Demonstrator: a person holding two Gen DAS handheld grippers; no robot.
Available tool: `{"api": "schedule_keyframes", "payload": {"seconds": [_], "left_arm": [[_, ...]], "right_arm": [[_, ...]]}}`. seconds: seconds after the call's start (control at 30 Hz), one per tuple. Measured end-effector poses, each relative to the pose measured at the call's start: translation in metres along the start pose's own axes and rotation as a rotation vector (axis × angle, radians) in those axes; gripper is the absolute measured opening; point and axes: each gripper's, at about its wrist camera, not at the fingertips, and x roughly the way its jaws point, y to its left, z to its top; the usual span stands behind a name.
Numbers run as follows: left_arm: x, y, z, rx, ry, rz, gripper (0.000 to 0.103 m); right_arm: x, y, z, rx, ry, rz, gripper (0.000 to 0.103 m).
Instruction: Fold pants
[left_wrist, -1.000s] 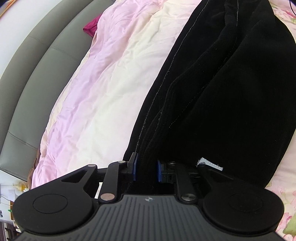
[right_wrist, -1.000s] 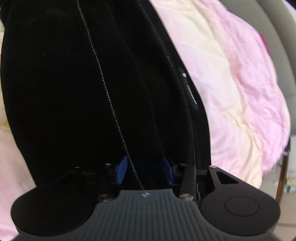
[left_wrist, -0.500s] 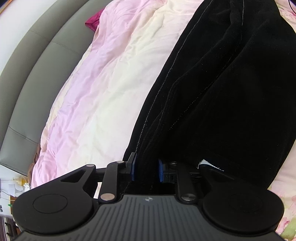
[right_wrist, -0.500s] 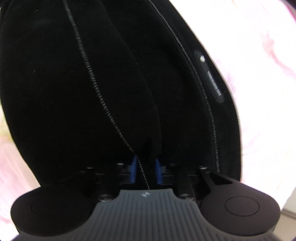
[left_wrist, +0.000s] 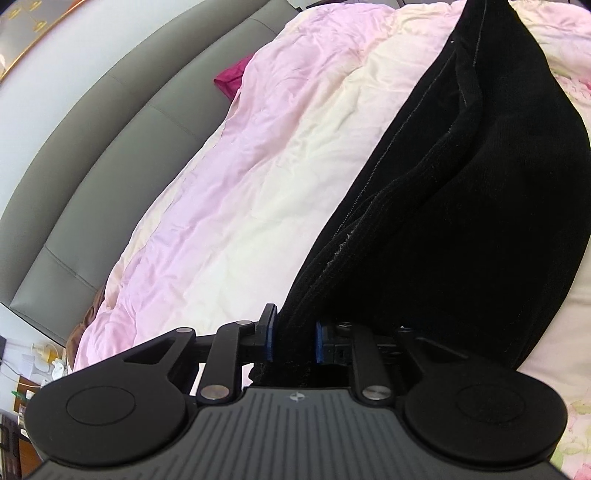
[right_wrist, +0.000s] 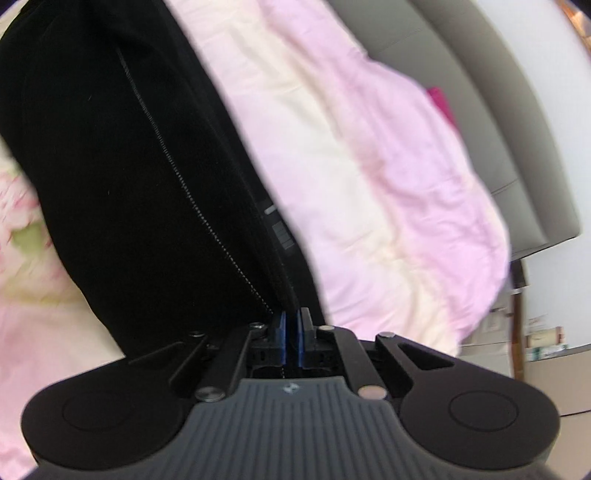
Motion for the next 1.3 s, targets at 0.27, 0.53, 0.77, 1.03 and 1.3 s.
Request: {"api": "schedule_keyframes", "payload": {"seconds": [0.27, 0.53, 0.77, 1.03, 1.3], "left_arm": [[0.056, 0.021, 0.004, -0.105, 0.093, -0.052, 0.024], [0.103, 0.032, -0.005, -0.196, 0.189, -0.068, 0.033], [0.105, 0.047, -0.019, -0.269, 0.231, -0.05, 0.072], [0.069, 0.038, -0.031, -0.229, 0.194, 0.022, 0.076], [0.056, 0.045, -0.011, -0.199, 0.081, -0.019, 0.076]], "right_arm": [[0.051, -0.018, 0.025, -0.011, 0.083, -0.005, 0.0], [0.179, -0.035, 0.052, -0.013, 0.196, -0.046, 0.0], [0.219, -0.017, 0.04, -0.047, 0.269, -0.142, 0.001], [0.149, -0.011, 0.08, 0.014, 0.047, -0.114, 0.033], [0.112, 0.039, 0.203, -0.056, -0.23, 0.227, 0.036]]}}
